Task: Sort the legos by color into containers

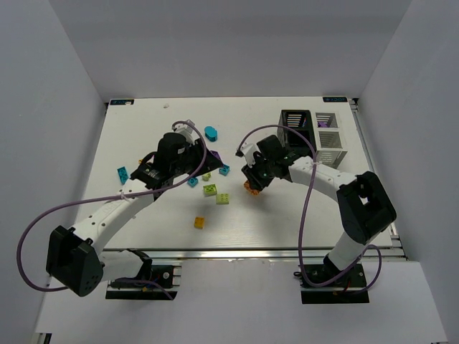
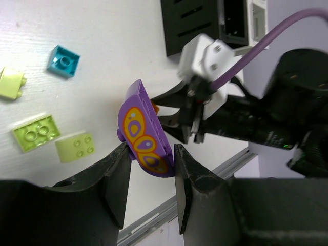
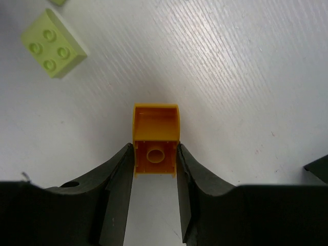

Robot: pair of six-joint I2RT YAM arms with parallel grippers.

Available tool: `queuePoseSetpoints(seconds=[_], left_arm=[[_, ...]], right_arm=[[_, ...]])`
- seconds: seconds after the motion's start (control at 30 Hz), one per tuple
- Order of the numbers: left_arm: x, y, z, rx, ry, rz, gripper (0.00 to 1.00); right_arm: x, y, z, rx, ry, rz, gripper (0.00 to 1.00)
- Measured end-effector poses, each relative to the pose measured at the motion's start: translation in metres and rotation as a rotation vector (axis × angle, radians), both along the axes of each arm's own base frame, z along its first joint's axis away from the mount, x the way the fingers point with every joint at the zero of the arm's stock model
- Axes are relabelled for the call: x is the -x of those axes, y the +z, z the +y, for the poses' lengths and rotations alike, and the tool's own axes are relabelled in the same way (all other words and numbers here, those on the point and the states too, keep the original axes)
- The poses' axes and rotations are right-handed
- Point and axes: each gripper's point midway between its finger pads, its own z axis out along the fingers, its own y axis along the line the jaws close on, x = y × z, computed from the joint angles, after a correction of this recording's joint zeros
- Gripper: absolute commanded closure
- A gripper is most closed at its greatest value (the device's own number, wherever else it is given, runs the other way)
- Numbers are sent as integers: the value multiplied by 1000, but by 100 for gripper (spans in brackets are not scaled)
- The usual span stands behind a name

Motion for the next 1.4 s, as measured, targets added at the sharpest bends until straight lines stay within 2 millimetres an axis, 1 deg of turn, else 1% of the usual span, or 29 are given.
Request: queuePoseSetpoints(seconds=[0.1, 0.3, 0.4, 0.57, 0.9, 1.13, 1.2, 1.27, 1.33, 1.4], left_arm=[[-5, 8, -5, 18, -8, -10, 89], [-12, 20, -10, 34, -9, -30, 89], [-14, 24, -11, 40, -8, -36, 89], [-14, 24, -12, 42, -7, -34, 89], [-14, 25, -12, 48, -3, -30, 89], [-14, 25, -12, 48, -2, -30, 89], [-15, 26, -12, 49, 0, -32, 89], [-16, 30, -12, 50, 3, -37, 89], [-17, 38, -12, 58, 5, -52, 89], [-19, 46, -13, 67, 5, -68, 89]], right_arm=[[1, -5, -6, 28, 17, -18, 96], [-3, -9, -11, 52, 48, -73, 89], [-5, -9, -12, 57, 56, -86, 88], [-6, -9, -12, 62, 64, -99, 86], [-9, -9, -12, 64, 64, -110, 86], [-11, -6, -13, 66, 55, -124, 93], [-14, 3, -15, 54, 45, -146, 94], [-21, 21, -17, 26, 26, -187, 96], [-34, 48, -19, -22, -7, -230, 97], [-55, 80, -22, -85, -56, -272, 98]])
